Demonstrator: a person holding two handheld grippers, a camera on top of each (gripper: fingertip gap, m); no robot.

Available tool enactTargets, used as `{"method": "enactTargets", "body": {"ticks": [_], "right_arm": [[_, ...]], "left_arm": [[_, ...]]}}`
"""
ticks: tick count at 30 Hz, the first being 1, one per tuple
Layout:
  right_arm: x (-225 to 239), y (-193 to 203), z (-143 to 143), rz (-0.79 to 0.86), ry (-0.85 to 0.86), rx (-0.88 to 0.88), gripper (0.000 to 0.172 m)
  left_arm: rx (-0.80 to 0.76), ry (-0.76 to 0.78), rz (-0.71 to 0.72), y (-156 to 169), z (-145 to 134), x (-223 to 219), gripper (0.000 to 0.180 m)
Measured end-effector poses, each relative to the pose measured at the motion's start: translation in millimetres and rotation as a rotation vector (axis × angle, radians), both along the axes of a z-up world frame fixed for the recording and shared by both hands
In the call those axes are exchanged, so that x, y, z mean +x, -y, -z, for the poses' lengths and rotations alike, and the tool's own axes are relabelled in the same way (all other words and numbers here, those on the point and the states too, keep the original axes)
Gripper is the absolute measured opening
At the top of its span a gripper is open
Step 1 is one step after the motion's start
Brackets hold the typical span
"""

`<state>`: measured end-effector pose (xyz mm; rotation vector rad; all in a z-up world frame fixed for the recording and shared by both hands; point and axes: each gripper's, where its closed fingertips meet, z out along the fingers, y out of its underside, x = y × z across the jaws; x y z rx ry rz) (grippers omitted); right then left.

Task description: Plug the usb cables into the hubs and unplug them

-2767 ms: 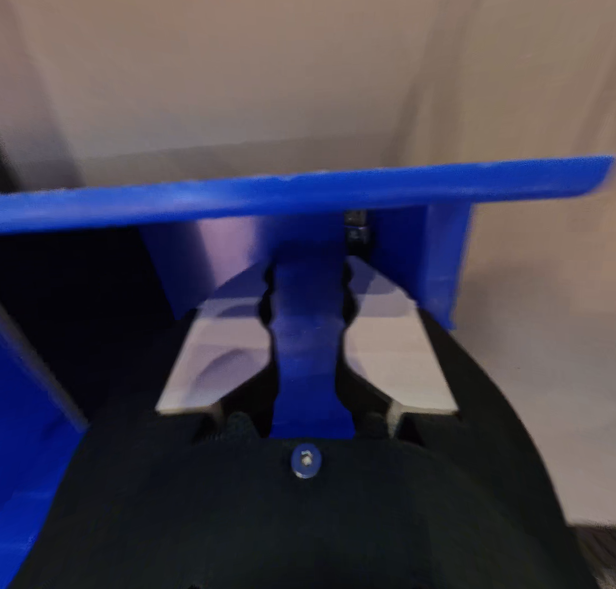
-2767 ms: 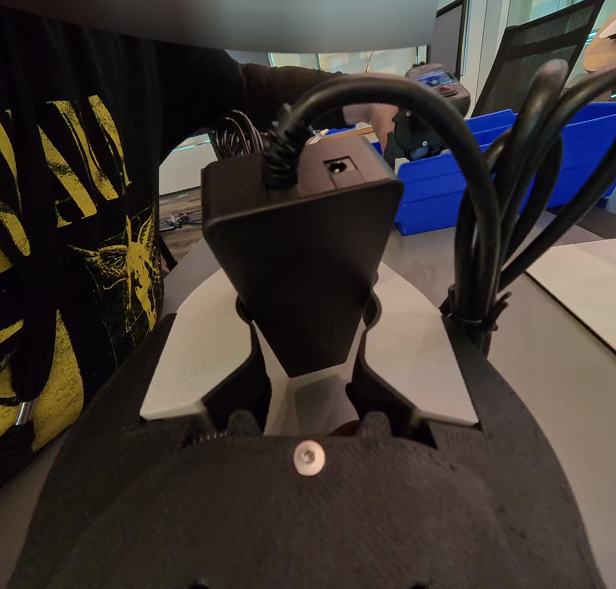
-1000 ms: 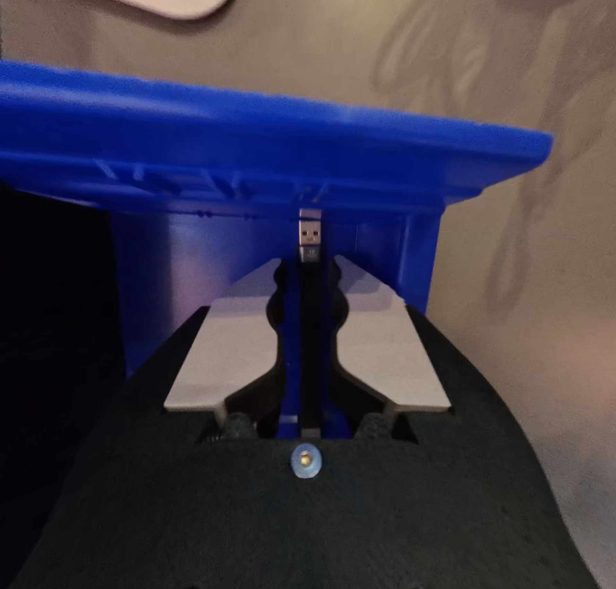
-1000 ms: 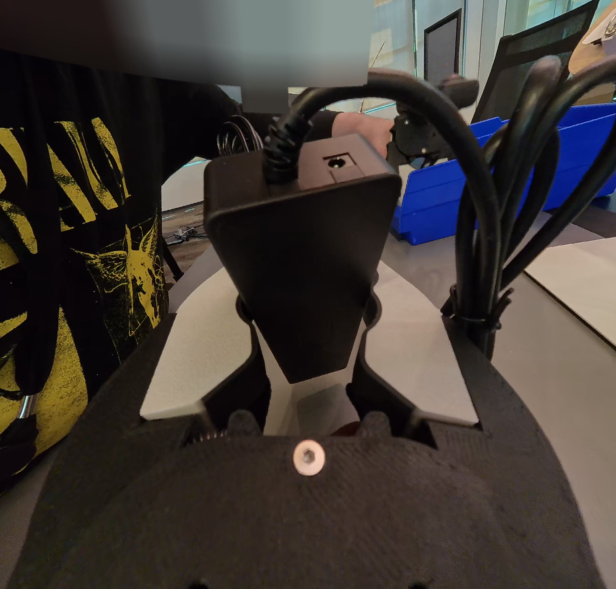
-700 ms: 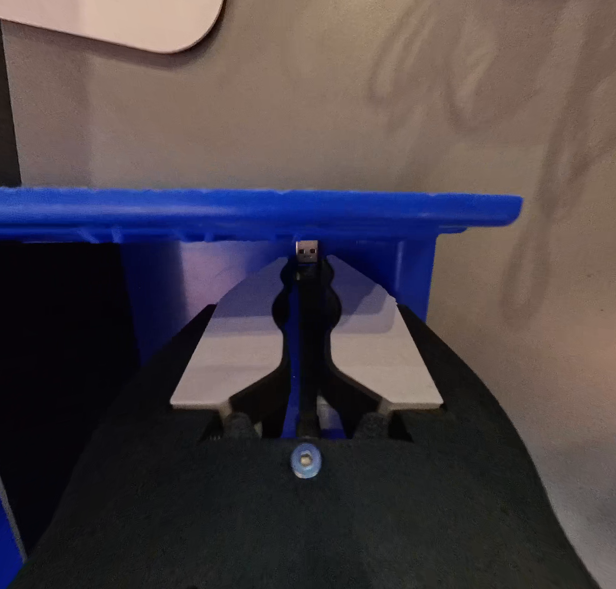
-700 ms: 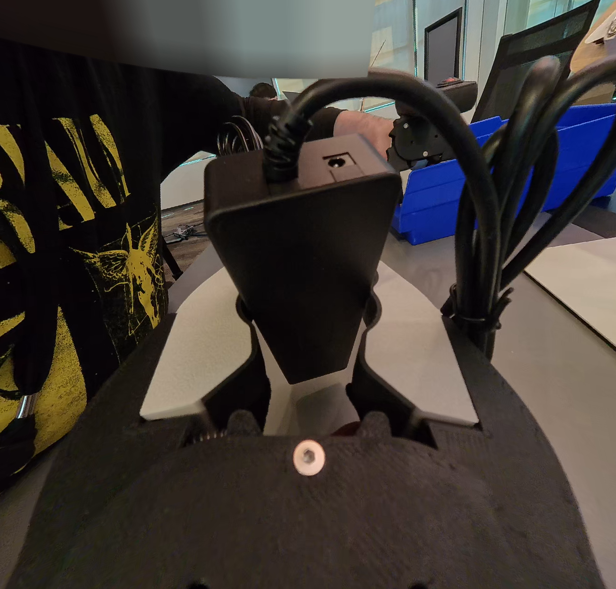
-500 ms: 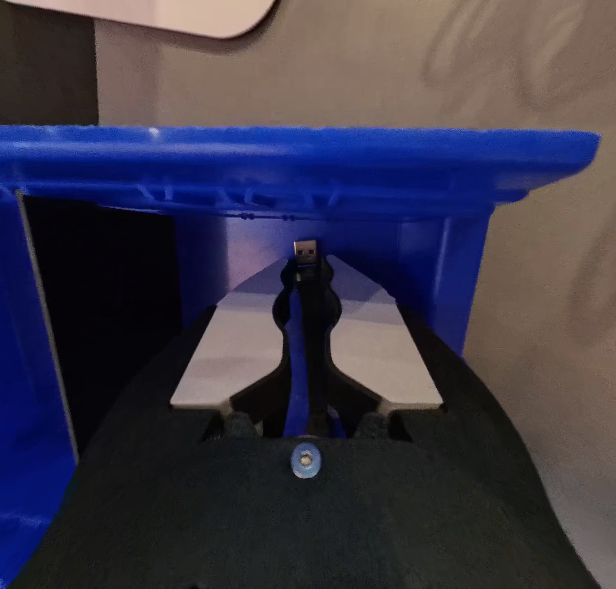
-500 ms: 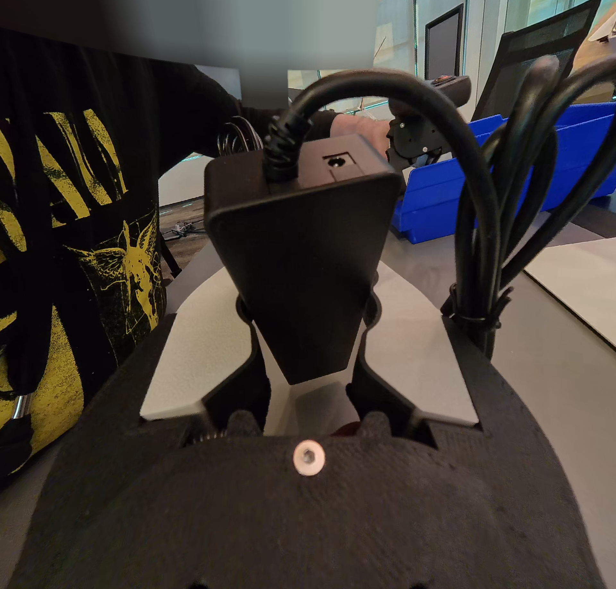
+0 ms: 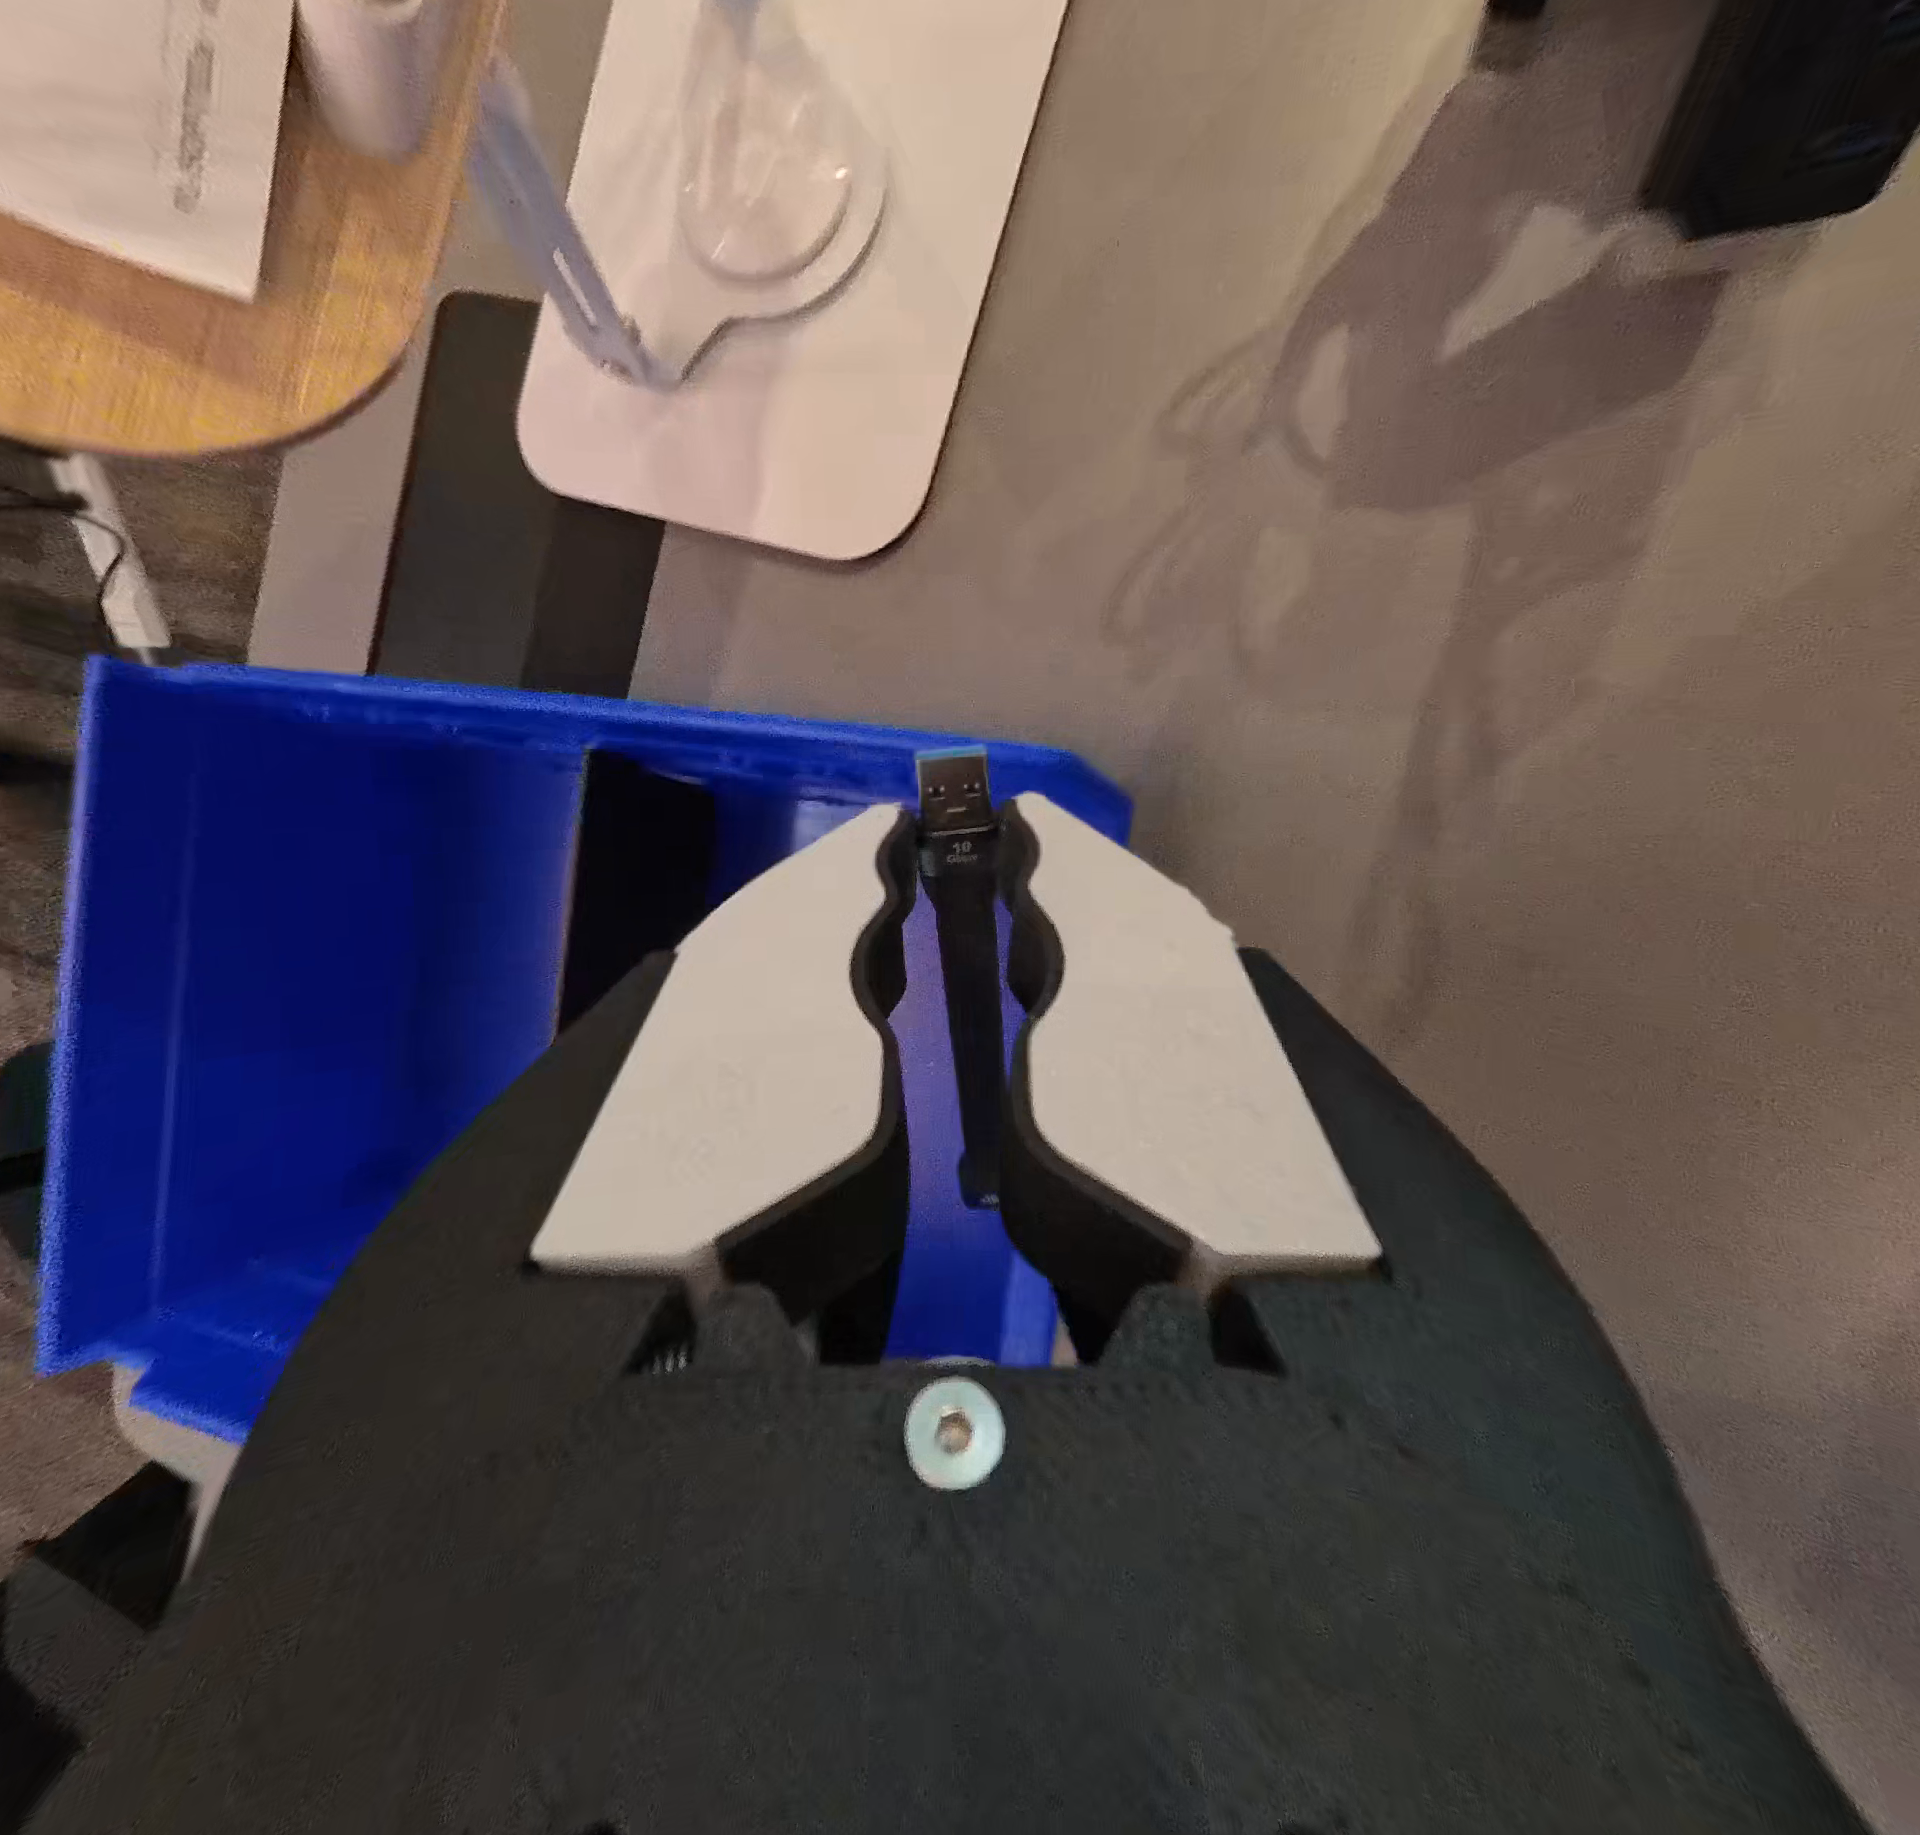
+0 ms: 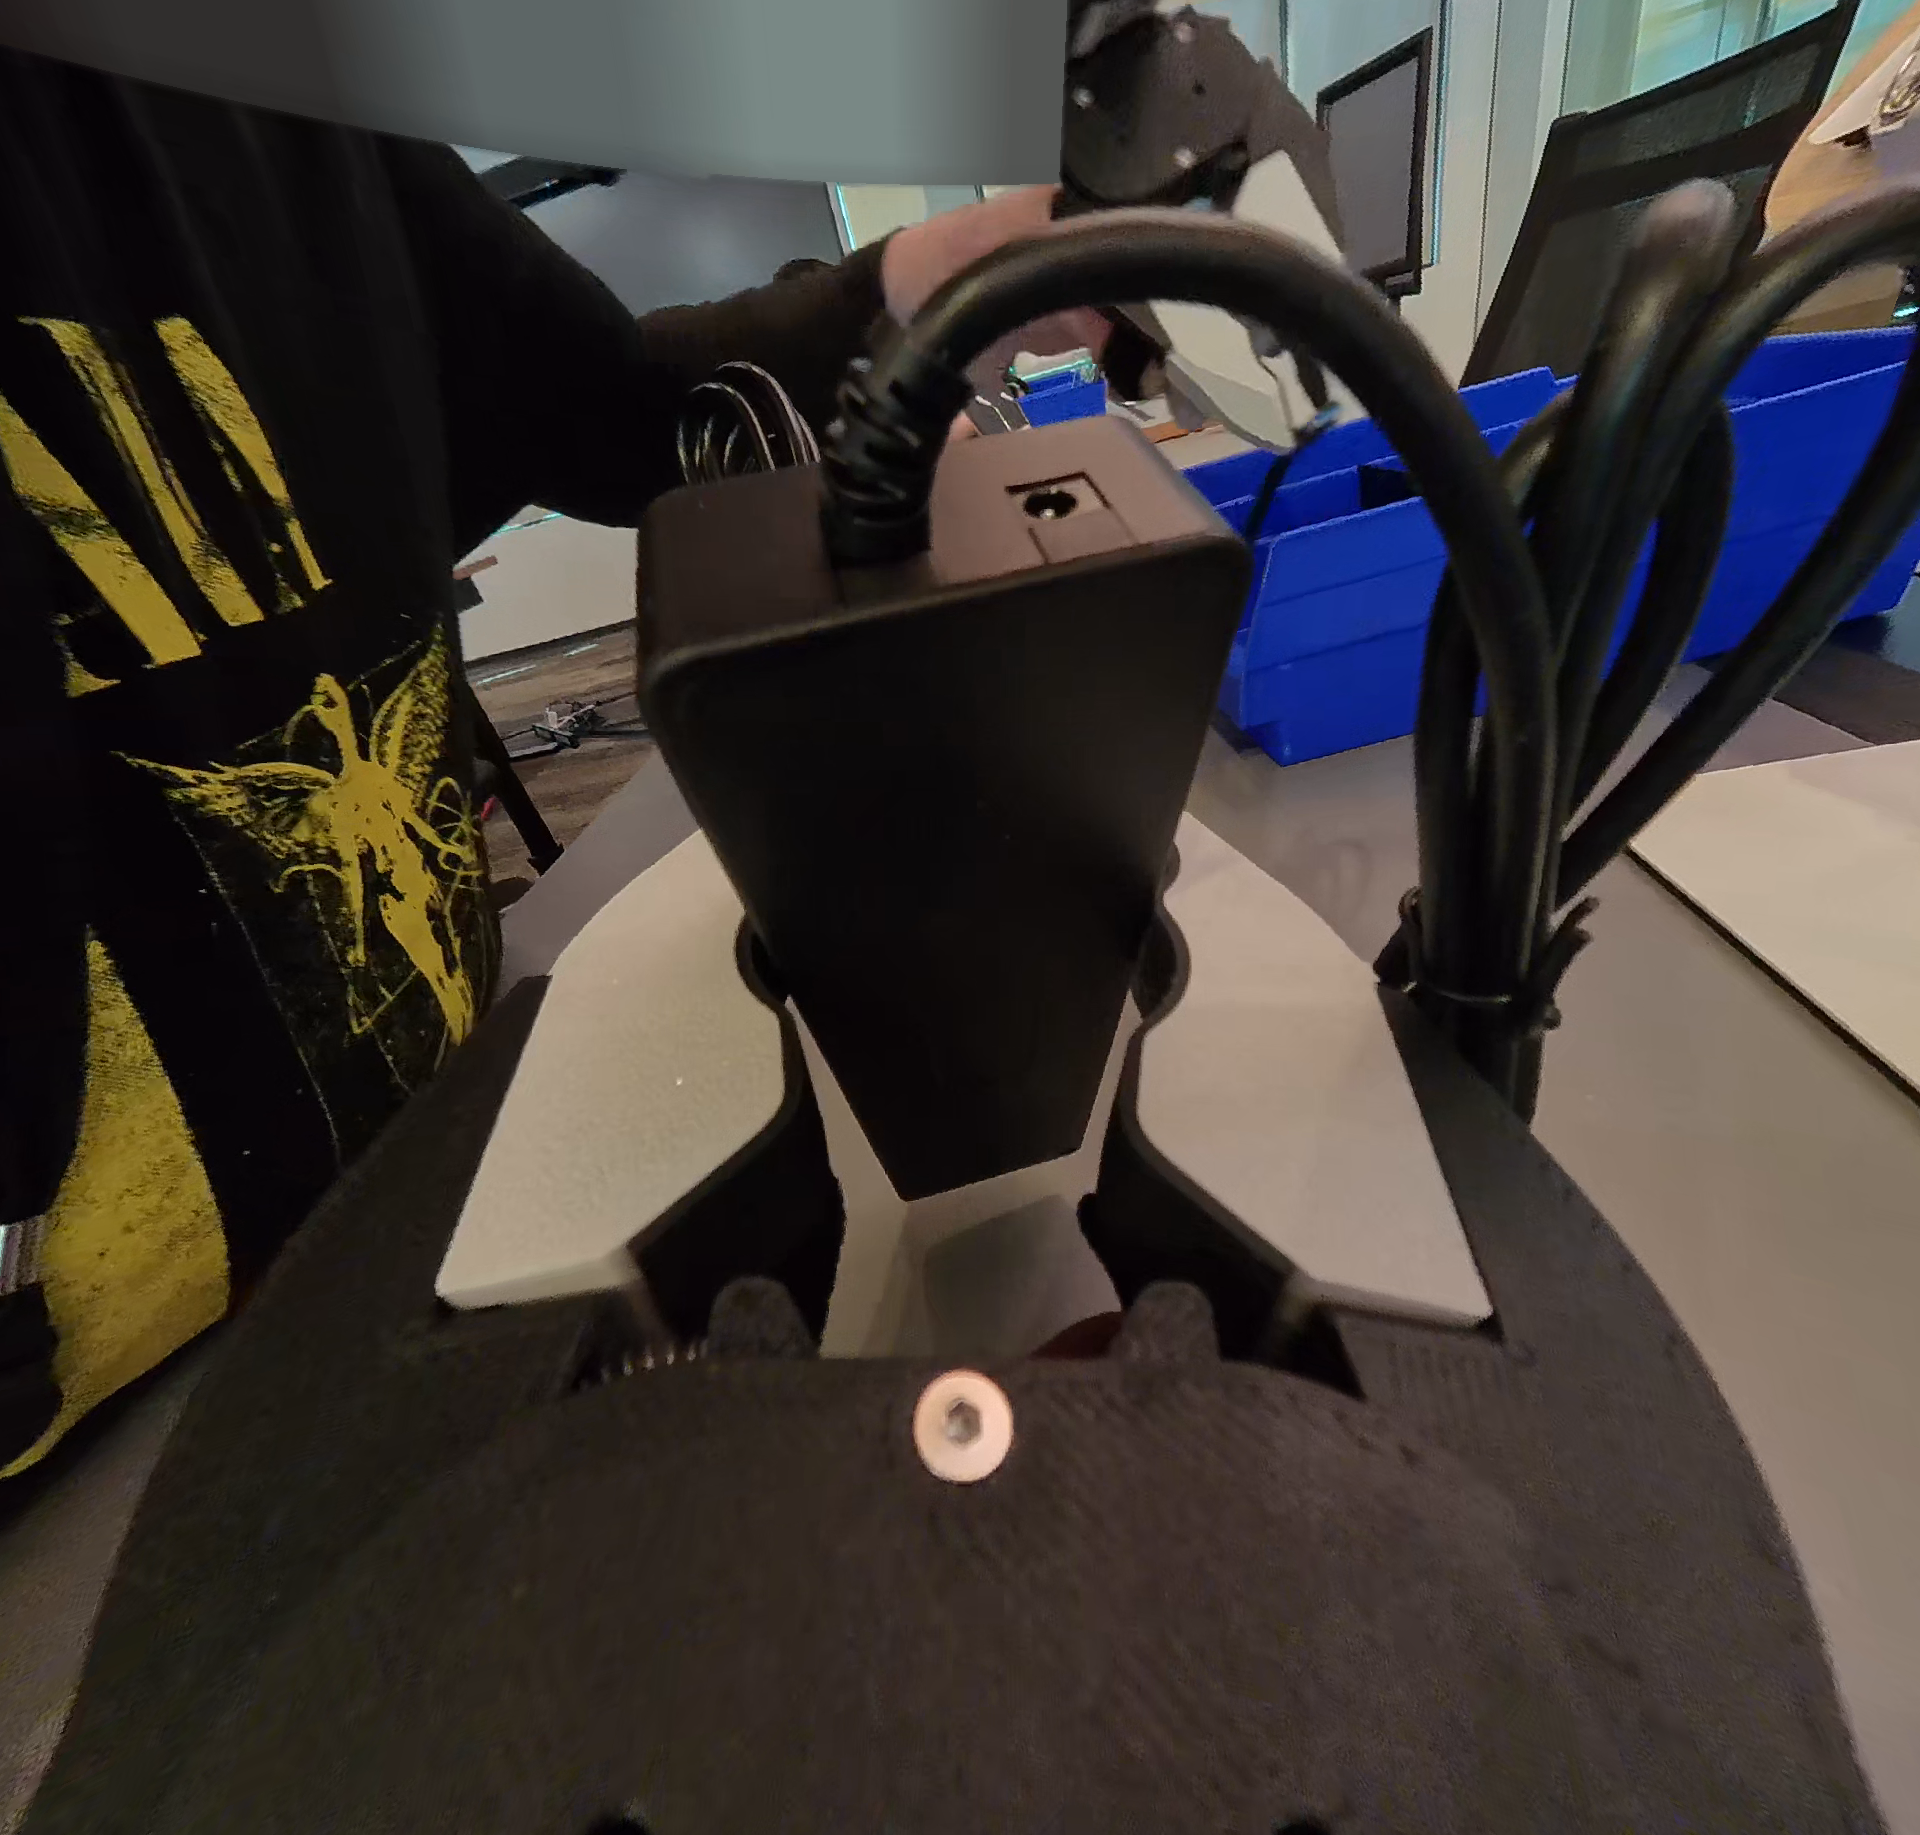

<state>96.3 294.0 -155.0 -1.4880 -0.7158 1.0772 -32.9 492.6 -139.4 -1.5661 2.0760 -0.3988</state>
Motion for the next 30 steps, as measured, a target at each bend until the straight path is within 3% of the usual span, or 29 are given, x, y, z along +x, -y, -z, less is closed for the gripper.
{"method": "enactTargets", "body": {"ticks": [3,6,13,18,23,30], "right_arm": [[-1.0,-0.5,0.8,0.005,0.012,0.005,0.064],[1.3,-1.2,-0.3,0.016,0.011,0.013,0.064],[5.9,-2.0,0.0,0.023,0.013,0.009,0.064],[6.5,-2.3,-0.2,0.015,0.001,0.0,0.064],[9.9,-4.6,-2.3,0.024,-0.024,-0.004,0.064],[10.1,-7.1,-2.3,0.029,-0.028,-0.009,0.064]], "left_arm": [[-0.133,0.085,0.027,46.2,-12.1,12.5,0.015],[-0.212,0.067,0.04,85.4,-2.6,19.5,0.015],[-0.174,-0.157,0.147,174.0,97.7,26.4,0.015],[-0.158,-0.133,0.119,191.4,128.2,32.2,0.018],[-0.082,-0.044,0.012,190.2,111.9,29.2,0.051],[0.189,0.005,-0.023,192.4,115.0,23.2,0.035]]}}
